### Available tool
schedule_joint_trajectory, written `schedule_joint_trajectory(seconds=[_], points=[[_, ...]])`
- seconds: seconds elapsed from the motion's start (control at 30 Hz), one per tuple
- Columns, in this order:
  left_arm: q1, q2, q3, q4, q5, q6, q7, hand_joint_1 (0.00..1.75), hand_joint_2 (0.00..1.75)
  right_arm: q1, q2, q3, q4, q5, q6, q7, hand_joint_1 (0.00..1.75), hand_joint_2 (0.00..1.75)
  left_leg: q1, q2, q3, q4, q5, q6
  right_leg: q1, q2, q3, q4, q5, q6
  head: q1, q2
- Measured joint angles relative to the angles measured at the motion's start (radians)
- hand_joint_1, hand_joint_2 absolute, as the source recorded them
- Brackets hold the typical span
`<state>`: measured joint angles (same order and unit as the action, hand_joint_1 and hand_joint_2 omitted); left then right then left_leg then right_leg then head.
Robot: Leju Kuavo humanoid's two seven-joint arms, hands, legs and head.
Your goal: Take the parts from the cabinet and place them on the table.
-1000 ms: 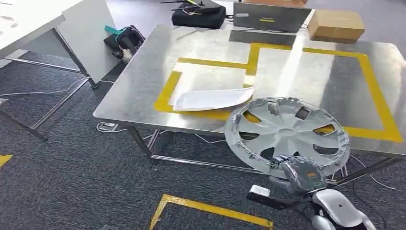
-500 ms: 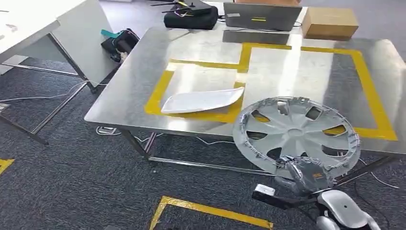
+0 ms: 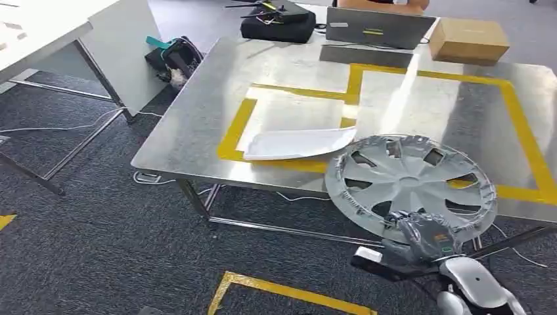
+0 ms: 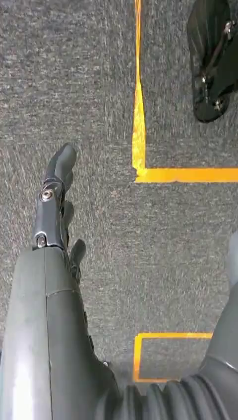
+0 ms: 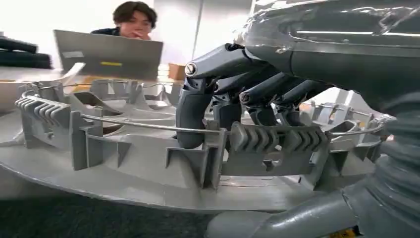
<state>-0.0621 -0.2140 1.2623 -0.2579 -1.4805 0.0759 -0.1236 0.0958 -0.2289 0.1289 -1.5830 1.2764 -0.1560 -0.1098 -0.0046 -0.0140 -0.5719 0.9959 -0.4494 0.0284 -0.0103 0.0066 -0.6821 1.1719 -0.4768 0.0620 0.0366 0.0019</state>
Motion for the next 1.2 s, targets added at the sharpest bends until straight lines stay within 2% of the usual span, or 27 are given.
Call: schedule_joint_trajectory(seconds=[0.03, 0.07, 0.1, 0.2, 0.23, 0.27, 0.3, 0.33, 0.43, 0.5, 0.53, 0.57, 0.6, 0.63, 0.67, 0.7, 0.73, 0.8, 0.87, 0.9, 0.97, 1.0, 1.03, 1.07, 1.1, 1.17, 1.2], points=[[-0.001, 0.0, 0.0, 0.0, 0.0, 0.0, -0.002, 0.0, 1.75, -0.023, 0.002, -0.002, 0.017, 0.003, 0.004, 0.003, 1.75, 1.75, 0.0, 0.0, 0.008, 0.0, -0.005, -0.004, 0.0, 0.0, 0.042, -0.092, 0.046, -0.002, 0.001, 0.0], [-0.002, 0.001, 0.0, 0.0, 0.0, 0.0, -0.003, 0.0, 1.75, -0.046, 0.005, -0.003, 0.037, 0.006, 0.006, 0.003, 1.75, 1.75, -0.003, 0.0, 0.011, 0.0, -0.01, -0.009, 0.002, 0.002, 0.07, -0.136, 0.039, -0.004, 0.0, 0.0], [-0.004, 0.002, 0.0, 0.0, 0.0, -0.001, -0.005, 0.0, 1.75, -0.06, 0.011, -0.004, 0.053, 0.008, 0.008, 0.006, 1.75, 1.75, -0.007, -0.001, 0.008, 0.005, -0.012, -0.013, 0.003, 0.002, 0.08, -0.152, 0.036, -0.009, 0.0, 0.0], [-0.004, 0.002, 0.0, 0.0, 0.0, -0.002, -0.006, 0.0, 1.75, -0.084, 0.021, -0.006, 0.079, 0.011, 0.007, 0.007, 1.75, 1.75, -0.003, -0.001, 0.008, -0.003, -0.01, -0.025, 0.007, 0.003, 0.075, -0.148, 0.035, -0.024, -0.003, 0.0], [-0.005, 0.004, 0.0, 0.0, 0.0, -0.002, -0.008, 0.0, 1.75, -0.091, 0.024, -0.006, 0.085, 0.012, 0.006, 0.007, 1.75, 1.75, -0.002, -0.001, 0.007, 0.002, -0.017, -0.033, 0.0, 0.002, 0.081, -0.155, 0.038, -0.031, -0.003, 0.0], [-0.006, 0.004, 0.0, 0.0, 0.0, -0.001, -0.009, 0.0, 1.75, -0.099, 0.027, -0.007, 0.09, 0.013, 0.006, 0.007, 1.75, 1.75, -0.003, 0.001, -0.003, 0.029, -0.032, -0.042, -0.002, 0.001, 0.085, -0.155, 0.034, -0.038, -0.005, 0.0], [-0.007, 0.004, 0.0, 0.0, 0.0, -0.001, -0.009, 0.0, 1.75, -0.105, 0.028, -0.007, 0.094, 0.013, 0.006, 0.007, 1.75, 1.75, -0.001, 0.002, -0.034, 0.089, -0.063, -0.047, -0.003, -0.001, 0.088, -0.155, 0.032, -0.042, -0.011, 0.0], [-0.007, 0.004, 0.0, 0.0, 0.0, -0.002, -0.009, 0.0, 1.75, -0.108, 0.031, -0.007, 0.099, 0.013, 0.006, 0.007, 1.75, 1.75, 0.001, 0.002, -0.07, 0.155, -0.09, -0.05, -0.003, -0.002, 0.089, -0.155, 0.03, -0.045, -0.011, 0.0], [-0.007, 0.004, 0.0, 0.0, 0.0, -0.002, -0.009, 0.0, 1.75, -0.108, 0.031, -0.007, 0.099, 0.013, 0.006, 0.007, 1.75, 1.75, 0.001, 0.002, -0.07, 0.155, -0.09, -0.05, -0.003, -0.002, 0.089, -0.155, 0.03, -0.045, -0.011, 0.0], [-0.007, 0.004, 0.0, 0.0, 0.0, -0.001, -0.009, 0.0, 1.75, -0.109, 0.032, -0.007, 0.101, 0.013, 0.006, 0.007, 1.75, 1.75, 0.002, 0.002, -0.085, 0.181, -0.1, -0.051, -0.003, -0.002, 0.09, -0.155, 0.029, -0.046, -0.011, 0.0], [-0.007, 0.004, 0.0, 0.0, 0.0, -0.002, -0.009, 0.0, 1.75, -0.11, 0.033, -0.007, 0.103, 0.013, 0.006, 0.007, 1.75, 1.75, 0.003, 0.002, -0.104, 0.213, -0.112, -0.052, -0.003, -0.003, 0.09, -0.155, 0.028, -0.047, -0.011, 0.0], [-0.005, 0.003, 0.0, 0.0, 0.0, -0.002, -0.009, 0.0, 1.75, -0.112, 0.035, -0.007, 0.108, 0.014, 0.006, 0.007, 1.75, 1.75, 0.004, 0.002, -0.142, 0.276, -0.13, -0.054, -0.003, -0.003, 0.091, -0.155, 0.026, -0.049, -0.011, 0.0], [-0.004, 0.003, 0.0, 0.0, 0.0, -0.002, -0.009, 0.0, 1.75, -0.112, 0.036, -0.007, 0.111, 0.014, 0.006, 0.007, 1.75, 1.75, 0.006, 0.002, -0.167, 0.312, -0.134, -0.055, -0.003, -0.003, 0.092, -0.155, 0.025, -0.049, -0.012, 0.0], [-0.003, 0.008, 0.001, 0.0, 0.0, -0.001, -0.009, 0.0, 1.75, -0.117, 0.045, -0.007, 0.127, 0.014, 0.006, 0.007, 1.75, 1.75, 0.011, 0.003, -0.123, 0.154, 0.017, -0.057, -0.007, 0.0, 0.114, -0.155, 0.01, -0.039, -0.011, 0.0], [-0.003, 0.01, 0.001, 0.0, 0.0, -0.001, -0.009, 0.0, 1.75, -0.119, 0.047, -0.007, 0.132, 0.014, 0.006, 0.007, 1.75, 1.75, 0.013, 0.006, -0.083, 0.066, 0.059, -0.057, -0.008, 0.0, 0.12, -0.155, 0.003, -0.032, -0.011, 0.0], [-0.005, 0.009, 0.001, 0.0, 0.0, -0.002, -0.009, 0.0, 1.75, -0.124, 0.047, -0.008, 0.135, 0.014, 0.006, 0.007, 1.75, 1.75, 0.013, 0.006, -0.059, 0.018, 0.051, -0.059, 0.002, 0.003, 0.119, -0.145, -0.008, -0.023, -0.016, 0.0], [-0.007, 0.009, 0.001, 0.0, 0.0, -0.002, -0.009, 0.0, 1.75, -0.126, 0.047, -0.009, 0.138, 0.014, 0.006, 0.008, 1.75, 1.75, 0.013, 0.001, -0.061, 0.021, 0.041, -0.046, 0.0, 0.004, 0.118, -0.148, -0.009, -0.019, -0.014, 0.0], [-0.005, 0.009, 0.001, 0.0, 0.0, -0.001, -0.009, 0.0, 1.75, -0.129, 0.05, -0.009, 0.143, 0.016, 0.006, 0.006, 1.75, 1.75, 0.007, 0.001, -0.062, 0.019, 0.033, -0.034, -0.003, 0.003, 0.123, -0.157, -0.01, -0.009, -0.01, 0.0], [-0.005, 0.012, 0.002, 0.0, 0.001, 0.002, -0.007, 0.0, 1.75, -0.131, 0.051, -0.008, 0.147, 0.016, 0.007, 0.006, 1.75, 1.75, 0.013, 0.001, -0.053, 0.014, 0.033, -0.02, -0.005, 0.001, 0.118, -0.143, -0.023, 0.002, -0.008, 0.0], [-0.006, 0.013, 0.003, 0.0, 0.001, 0.002, -0.005, 0.0, 1.75, -0.137, 0.052, -0.008, 0.151, 0.017, 0.008, 0.006, 1.75, 1.75, 0.012, 0.0, -0.05, 0.014, 0.029, -0.013, -0.005, -0.001, 0.095, -0.094, -0.049, 0.002, -0.002, 0.0], [-0.007, 0.012, 0.003, 0.0, 0.001, 0.002, -0.002, 0.0, 1.75, -0.146, 0.055, -0.007, 0.161, 0.018, 0.01, 0.006, 1.75, 1.75, 0.007, 0.0, -0.047, 0.015, 0.024, -0.005, -0.003, 0.0, 0.003, 0.075, -0.116, 0.003, 0.001, 0.0], [-0.006, 0.012, 0.003, 0.0, 0.001, 0.003, -0.001, 0.0, 1.75, -0.149, 0.058, -0.007, 0.167, 0.019, 0.011, 0.006, 1.75, 1.75, 0.005, 0.0, -0.044, 0.015, 0.021, -0.003, -0.002, 0.0, -0.04, 0.142, -0.131, 0.003, 0.0, 0.0], [-0.006, 0.012, 0.003, 0.0, 0.001, 0.003, -0.001, 0.0, 1.75, -0.152, 0.06, -0.006, 0.173, 0.019, 0.013, 0.006, 1.75, 1.75, 0.003, 0.0, -0.041, 0.015, 0.018, -0.002, -0.002, 0.0, -0.061, 0.163, -0.123, 0.002, 0.0, 0.0], [-0.005, 0.013, 0.003, 0.0, 0.001, 0.003, -0.001, 0.0, 1.75, -0.156, 0.063, -0.005, 0.18, 0.019, 0.014, 0.006, 1.75, 1.75, 0.002, -0.002, -0.036, 0.015, 0.014, -0.002, -0.001, 0.0, -0.059, 0.139, -0.091, 0.0, 0.0, 0.0], [-0.006, 0.013, 0.004, 0.0, 0.001, 0.004, -0.001, 0.0, 1.75, -0.162, 0.066, -0.003, 0.186, 0.019, 0.016, 0.006, 1.75, 1.75, 0.002, -0.004, -0.028, 0.015, 0.009, -0.002, -0.001, 0.0, -0.037, 0.078, -0.044, -0.003, 0.001, 0.0], [-0.006, 0.012, 0.004, 0.0, 0.001, 0.004, -0.003, 0.0, 1.75, -0.178, 0.069, 0.0, 0.199, 0.022, 0.019, 0.008, 1.75, 1.75, 0.001, -0.005, -0.011, 0.015, -0.002, -0.009, -0.001, 0.0, 0.04, -0.098, 0.054, -0.011, 0.001, 0.0], [-0.007, 0.012, 0.004, 0.0, 0.001, 0.004, -0.003, 0.0, 1.75, -0.192, 0.072, 0.002, 0.213, 0.024, 0.02, 0.009, 1.75, 1.75, -0.003, -0.006, -0.011, 0.017, -0.007, -0.015, 0.004, 0.001, 0.063, -0.123, 0.037, -0.013, 0.0, 0.0]])
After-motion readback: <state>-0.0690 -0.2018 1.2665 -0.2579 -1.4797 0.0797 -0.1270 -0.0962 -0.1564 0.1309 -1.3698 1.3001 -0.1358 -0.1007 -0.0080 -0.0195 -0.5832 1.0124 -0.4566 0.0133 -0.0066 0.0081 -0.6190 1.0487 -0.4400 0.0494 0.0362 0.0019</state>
